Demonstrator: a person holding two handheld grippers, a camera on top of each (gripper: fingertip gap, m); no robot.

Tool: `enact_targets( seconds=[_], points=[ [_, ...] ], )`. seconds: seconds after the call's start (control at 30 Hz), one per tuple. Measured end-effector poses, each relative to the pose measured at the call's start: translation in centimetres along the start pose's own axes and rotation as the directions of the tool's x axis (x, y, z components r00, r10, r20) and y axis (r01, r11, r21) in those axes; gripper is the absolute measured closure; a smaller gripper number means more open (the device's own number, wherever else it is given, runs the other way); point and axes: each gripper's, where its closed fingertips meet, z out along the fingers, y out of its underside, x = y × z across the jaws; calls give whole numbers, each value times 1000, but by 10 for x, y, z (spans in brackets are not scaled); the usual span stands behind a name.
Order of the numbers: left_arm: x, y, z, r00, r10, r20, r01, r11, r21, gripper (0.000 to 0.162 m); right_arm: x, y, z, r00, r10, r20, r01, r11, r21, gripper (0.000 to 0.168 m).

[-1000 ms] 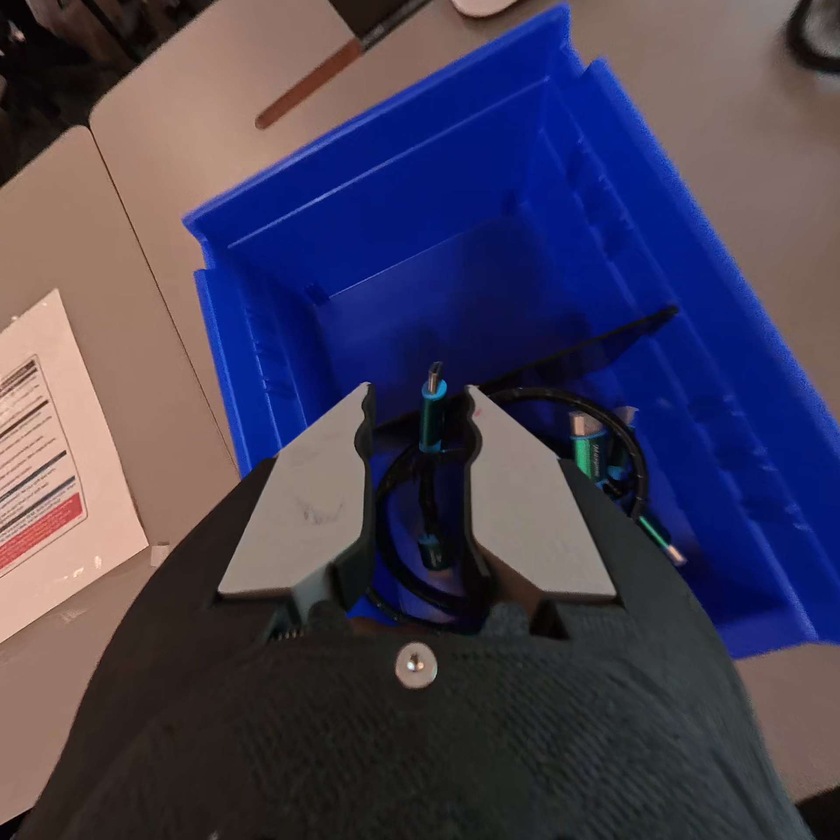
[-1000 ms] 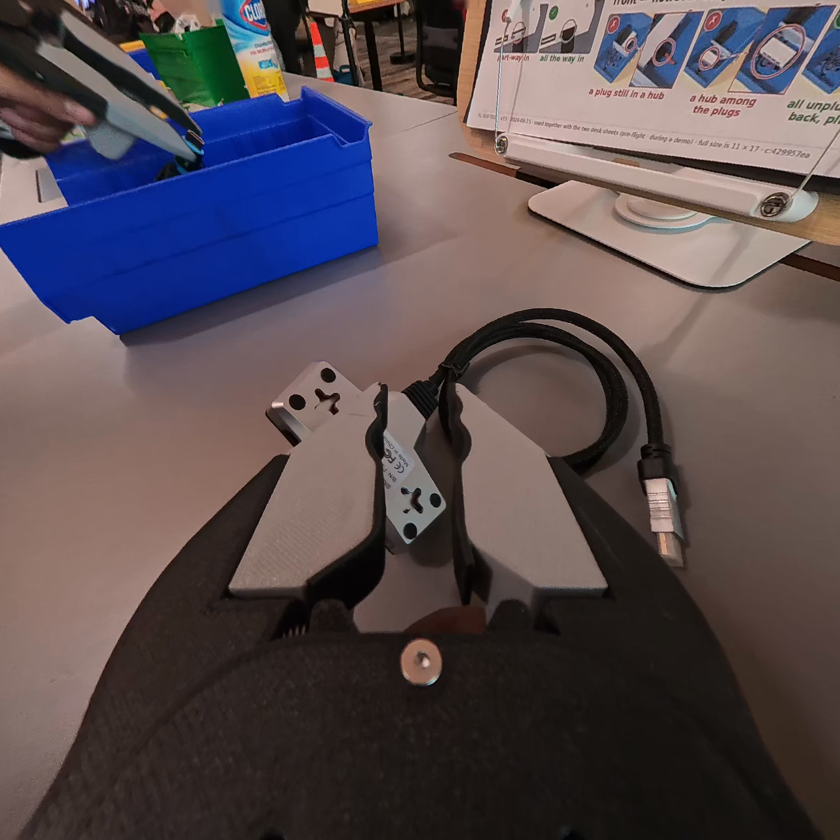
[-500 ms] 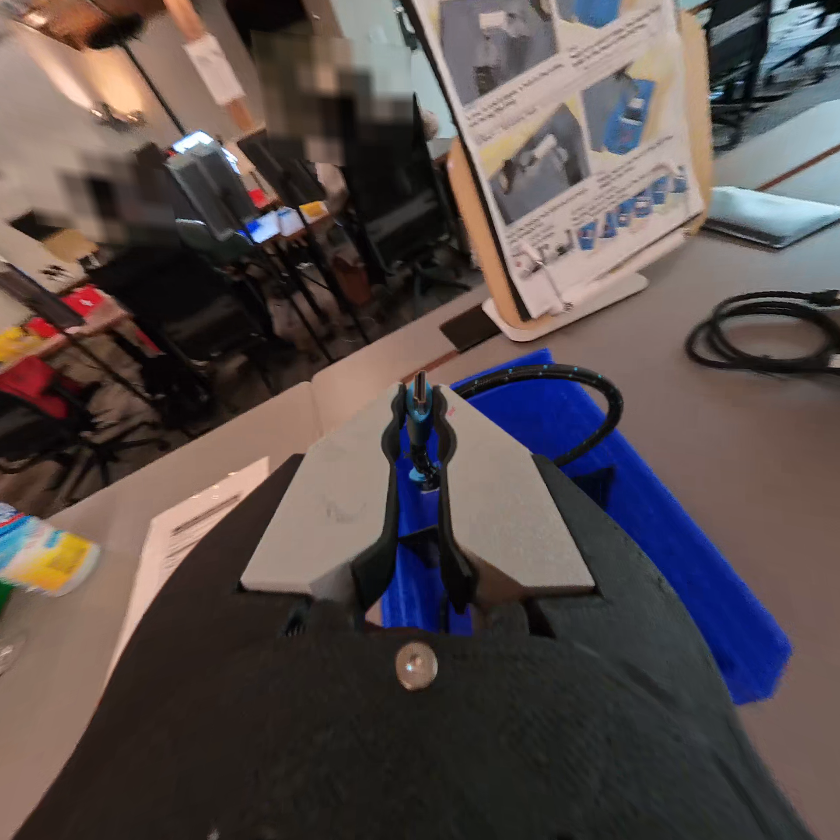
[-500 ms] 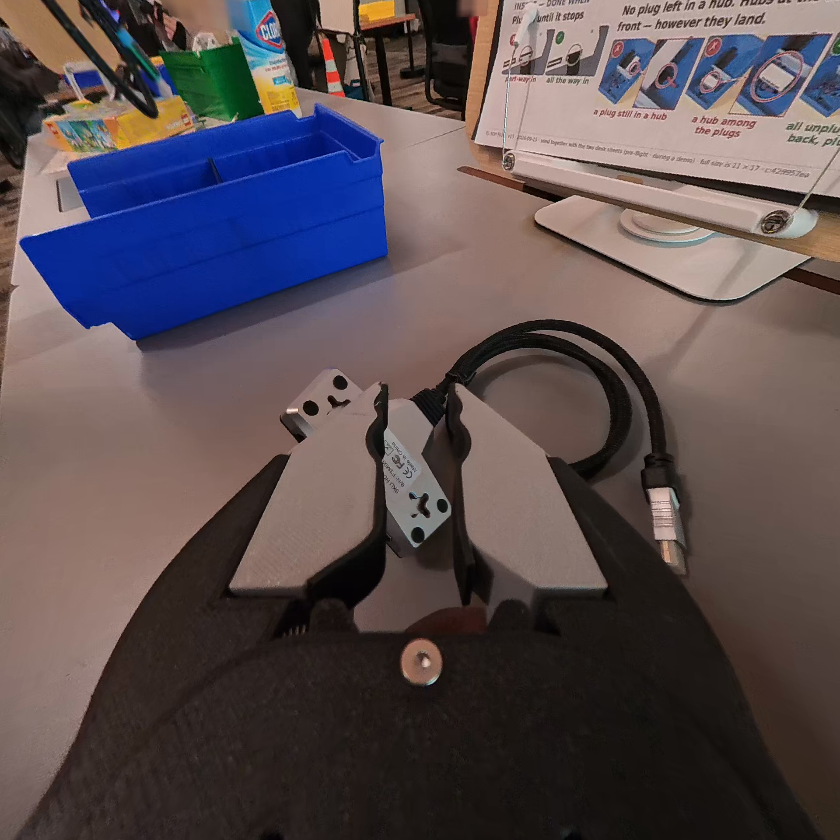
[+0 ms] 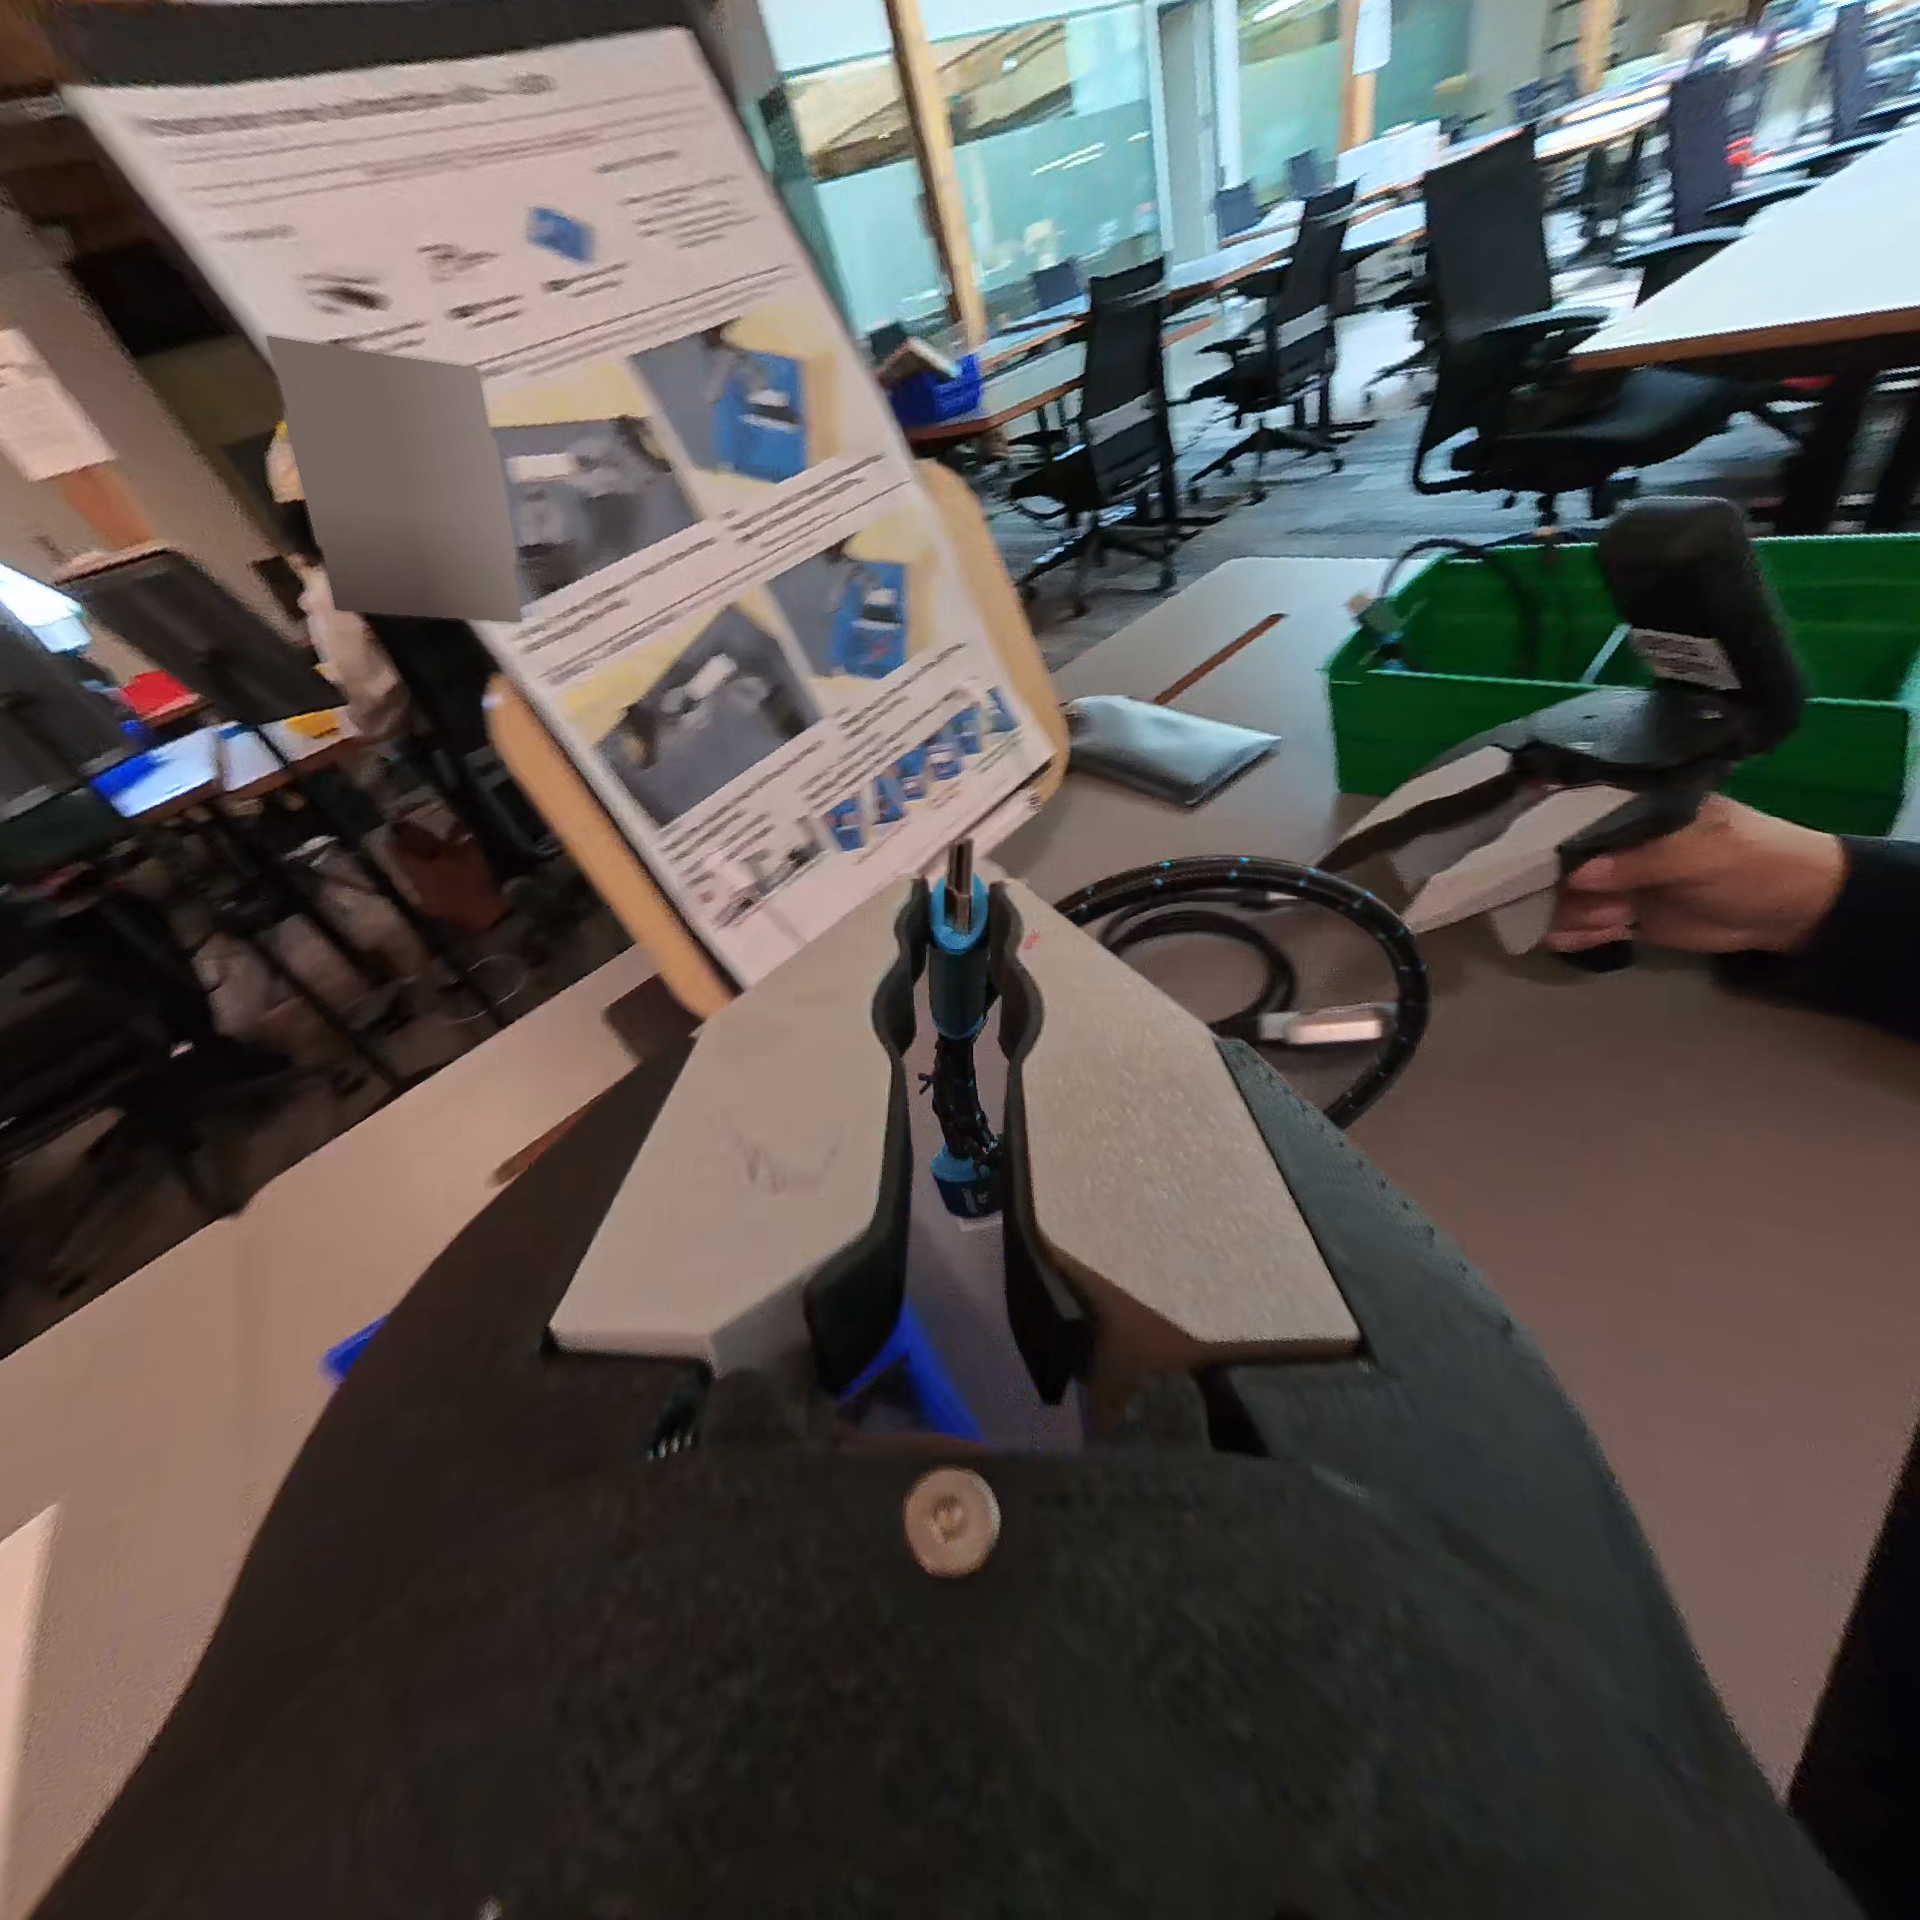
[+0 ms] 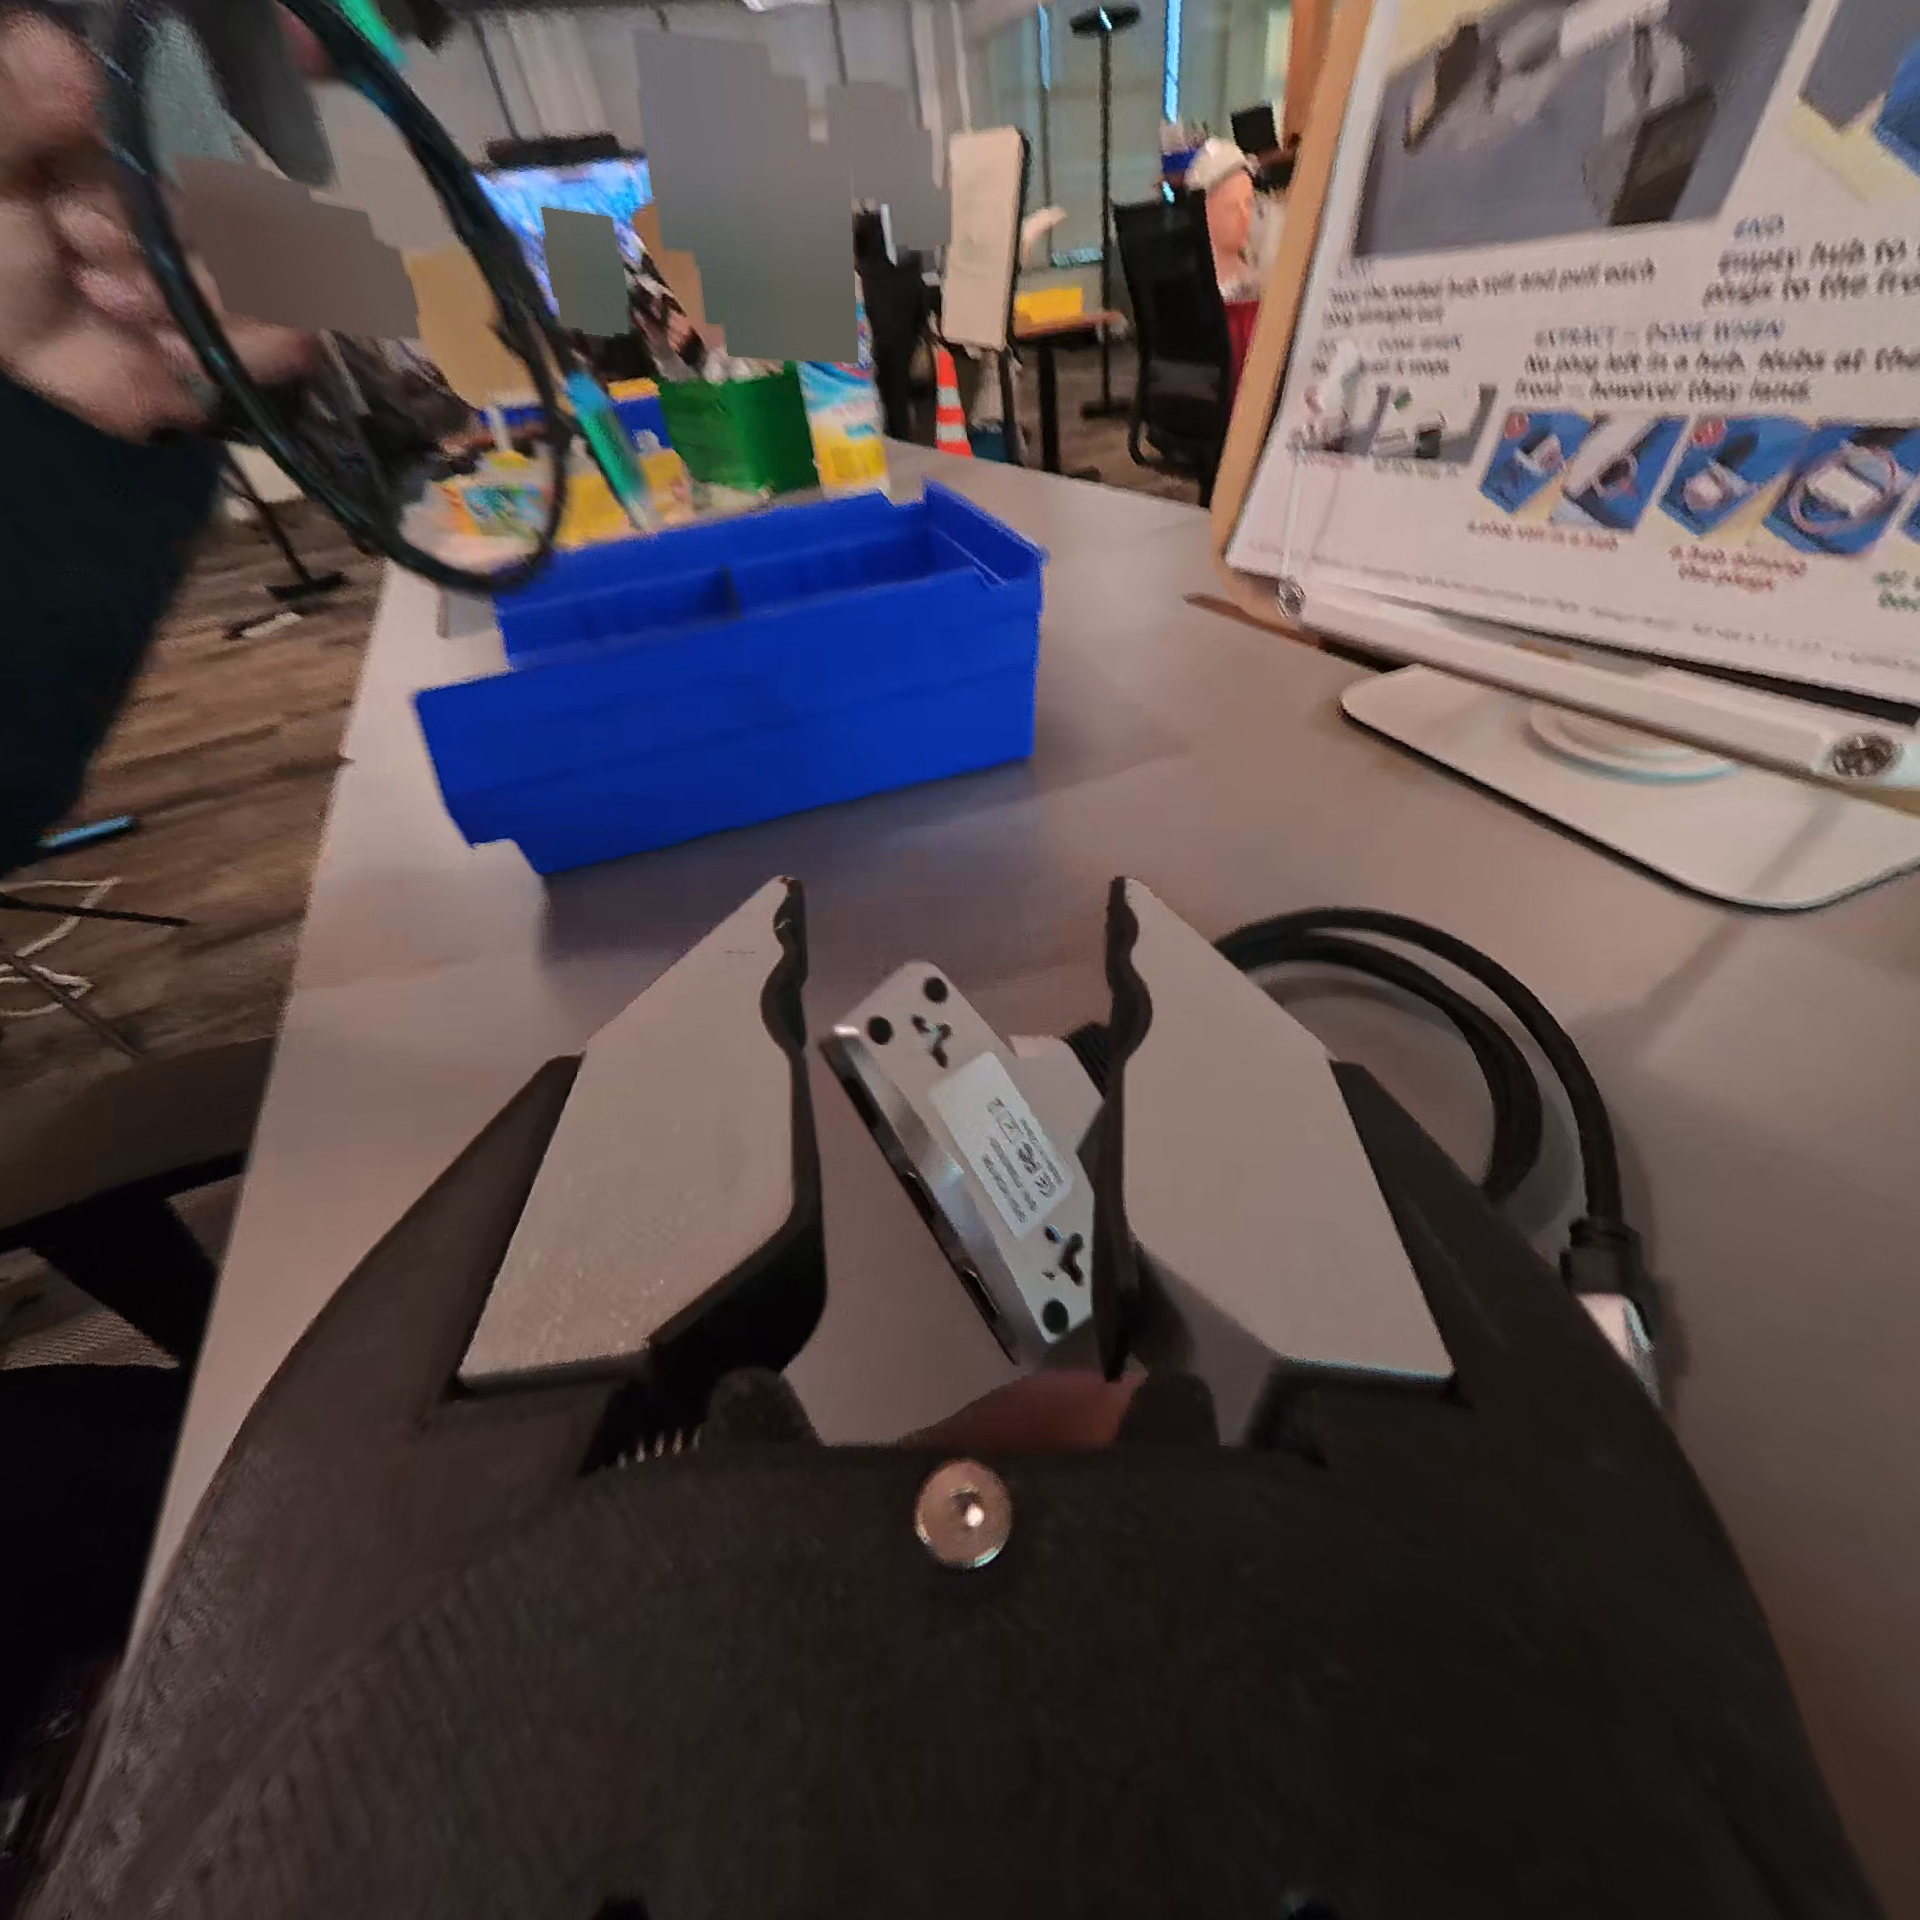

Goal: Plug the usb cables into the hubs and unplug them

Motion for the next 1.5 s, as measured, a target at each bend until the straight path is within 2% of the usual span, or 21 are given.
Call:
enact_targets(
  seconds=[0.13, 0.27, 0.33, 0.4, 0.47, 0.5, 0.67, 0.77, 0.83, 0.9, 0.97, 1.03, 1.17, 1.3, 1.4, 1.5],
  points=[
    [53, 3, 50, 994, 26, -102, -25, 1000, 12, 153, -22, -18, -8, 994, -36, 99, 27, 996, 83, 99],
    [104, 9, 91, 969, 45, -244, -34, 998, 47, 153, -41, -32, -19, 981, -82, 178, 56, 988, 146, 94],
    [141, 3, 91, 905, 148, -398, -80, 980, 183, 153, -45, -35, -24, 974, -93, 207, 61, 986, 157, 100],
    [181, 0, 72, 780, 292, -554, -94, 929, 358, 153, -37, -35, -27, 980, -102, 172, 76, 985, 153, 105],
    [206, 5, 58, 678, 328, -658, -51, 914, 404, 153, -31, -33, -28, 984, -106, 144, 86, 987, 139, 105],
    [212, 8, 57, 657, 329, -679, -37, 913, 406, 153, -32, -32, -29, 981, -108, 158, 87, 987, 133, 105],
    [219, 17, 74, 660, 303, -688, 4, 914, 406, 153, -71, -13, -30, 920, -168, 353, 160, 986, 53, 108],
    [222, 18, 78, 653, 290, -700, 36, 911, 411, 153, -78, 0, -21, 906, -277, 321, 284, 958, 24, 119],
    [221, 19, 84, 671, 284, -685, 36, 910, 412, 153, -82, 1, -16, 898, -312, 309, 316, 948, 38, 131],
    [222, 20, 87, 673, 274, -687, 52, 909, 413, 153, -87, -2, -13, 894, -326, 306, 322, 944, 67, 136],
    [221, 22, 90, 678, 257, -689, 66, 912, 406, 153, -87, -19, -18, 896, -359, 259, 320, 930, 182, 150],
    [216, 20, 92, 698, 218, -682, 111, 908, 403, 153, -82, -26, -23, 904, -361, 230, 315, 925, 214, 156],
    [203, 28, 100, 742, 128, -658, 143, 929, 343, 152, -70, -24, -25, 912, -356, 204, 326, 930, 166, 161],
    [181, 32, 95, 793, 88, -603, 120, 948, 295, 137, -32, -19, -28, 913, -408, 19, 407, 913, 30, 164],
    [159, 52, 103, 848, 26, -529, 61, 987, 146, 124, -5, -19, -36, 907, -410, -99, 408, 912, -38, 164],
    [151, 92, 114, 878, 88, -471, -119, 992, -37, 112, 12, -15, -40, 900, -403, -163, 393, 915, -94, 163]
  ],
)
